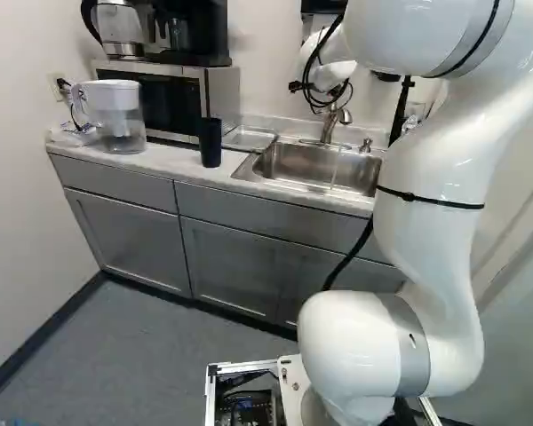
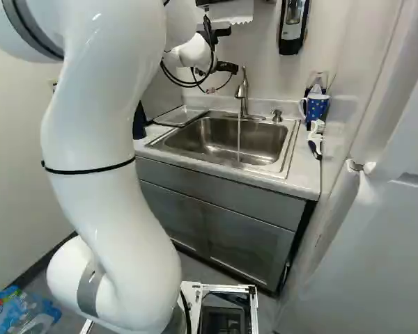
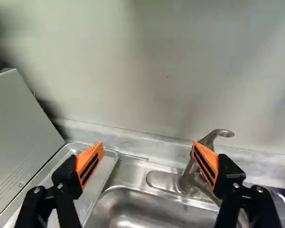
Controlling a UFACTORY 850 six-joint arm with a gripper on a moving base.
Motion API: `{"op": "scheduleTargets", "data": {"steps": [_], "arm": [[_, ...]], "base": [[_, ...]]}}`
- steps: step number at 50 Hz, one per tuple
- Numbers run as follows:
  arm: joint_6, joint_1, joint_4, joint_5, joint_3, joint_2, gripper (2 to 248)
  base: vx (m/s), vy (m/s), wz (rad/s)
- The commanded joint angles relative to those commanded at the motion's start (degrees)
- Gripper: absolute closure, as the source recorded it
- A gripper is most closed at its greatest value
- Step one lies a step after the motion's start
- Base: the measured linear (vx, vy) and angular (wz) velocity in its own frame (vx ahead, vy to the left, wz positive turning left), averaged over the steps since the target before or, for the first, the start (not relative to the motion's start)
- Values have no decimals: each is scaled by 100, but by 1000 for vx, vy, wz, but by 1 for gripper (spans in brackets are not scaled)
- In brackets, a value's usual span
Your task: Rinse the cup and place it in the tray
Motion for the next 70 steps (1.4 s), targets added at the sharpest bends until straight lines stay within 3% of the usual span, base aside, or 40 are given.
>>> {"op": "scheduleTargets", "data": {"steps": [30,70], "arm": [[0,296,0,-331,841,758,3],[0,231,0,-1596,2068,1952,3]], "base": [[0,0,0],[0,0,0]]}}
